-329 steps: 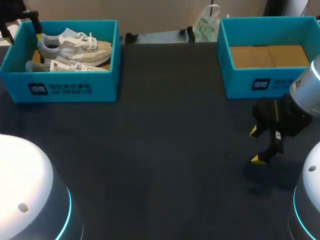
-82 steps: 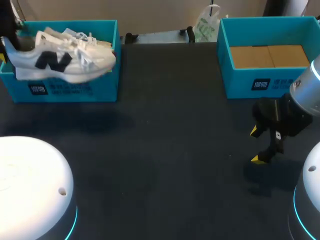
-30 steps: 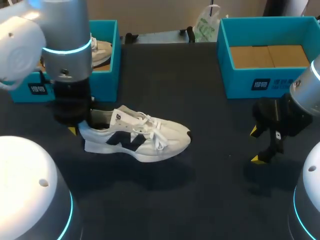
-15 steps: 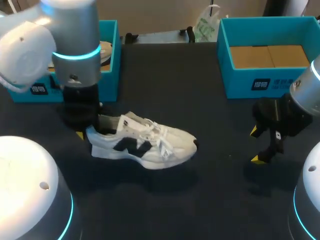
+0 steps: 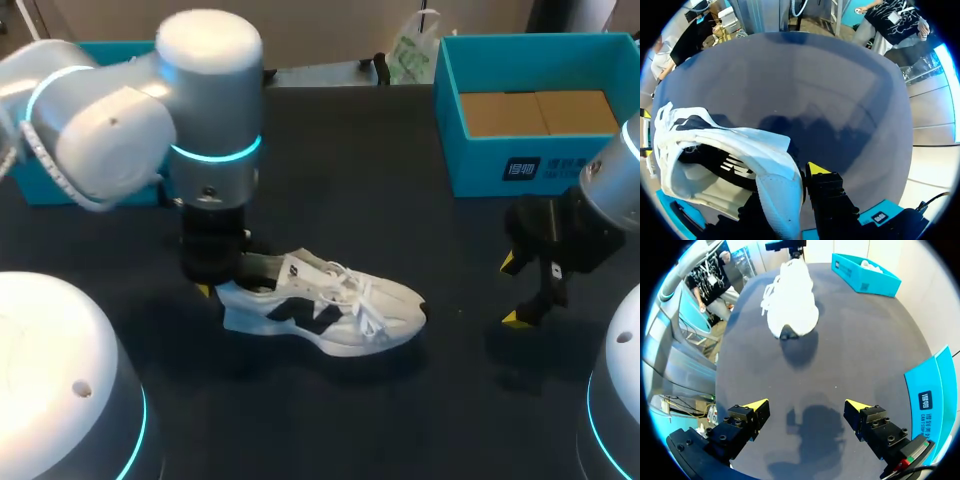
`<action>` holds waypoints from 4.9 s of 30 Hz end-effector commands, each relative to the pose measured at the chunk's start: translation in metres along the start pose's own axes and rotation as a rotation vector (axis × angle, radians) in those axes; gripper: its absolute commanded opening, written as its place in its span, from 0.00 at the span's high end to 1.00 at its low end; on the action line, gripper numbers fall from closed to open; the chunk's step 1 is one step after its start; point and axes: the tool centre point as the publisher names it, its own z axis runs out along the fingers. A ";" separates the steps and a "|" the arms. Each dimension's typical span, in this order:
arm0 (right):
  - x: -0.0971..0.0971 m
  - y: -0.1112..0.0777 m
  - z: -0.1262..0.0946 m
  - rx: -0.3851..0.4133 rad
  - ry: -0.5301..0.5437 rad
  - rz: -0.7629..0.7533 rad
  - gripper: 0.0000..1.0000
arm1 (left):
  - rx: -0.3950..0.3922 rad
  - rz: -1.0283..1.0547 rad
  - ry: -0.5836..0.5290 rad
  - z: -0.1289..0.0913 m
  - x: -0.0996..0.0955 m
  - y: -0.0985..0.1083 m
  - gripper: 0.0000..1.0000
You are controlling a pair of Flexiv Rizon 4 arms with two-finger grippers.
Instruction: Take the shoe out of the shoebox, open the shoe tongue, remove and reinsert the insole, then place the shoe into the shoebox
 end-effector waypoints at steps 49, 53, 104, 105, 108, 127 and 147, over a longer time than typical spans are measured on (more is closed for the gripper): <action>0.001 0.000 0.000 0.001 -0.002 0.000 0.00 | -0.118 0.091 -0.003 0.051 -0.111 0.006 1.00; 0.001 0.000 0.000 0.001 -0.002 0.000 0.00 | -0.123 0.100 -0.015 0.052 -0.113 0.008 1.00; 0.001 0.000 0.000 0.001 -0.002 0.000 0.00 | 0.166 -0.119 -0.614 -0.089 -0.037 -0.022 0.00; 0.001 0.000 0.000 0.001 -0.002 0.000 0.00 | 0.183 -0.151 -0.627 -0.089 -0.034 -0.024 0.00; 0.001 0.000 0.000 0.001 -0.002 0.000 0.00 | 0.209 -0.156 -0.624 -0.089 -0.030 -0.029 0.00; 0.001 0.000 0.000 0.001 -0.002 0.000 0.00 | 0.534 -0.566 -0.728 -0.062 -0.015 -0.018 0.00; 0.001 0.000 0.000 0.001 -0.002 0.000 0.00 | 0.711 -0.796 -0.844 -0.044 -0.005 -0.016 0.00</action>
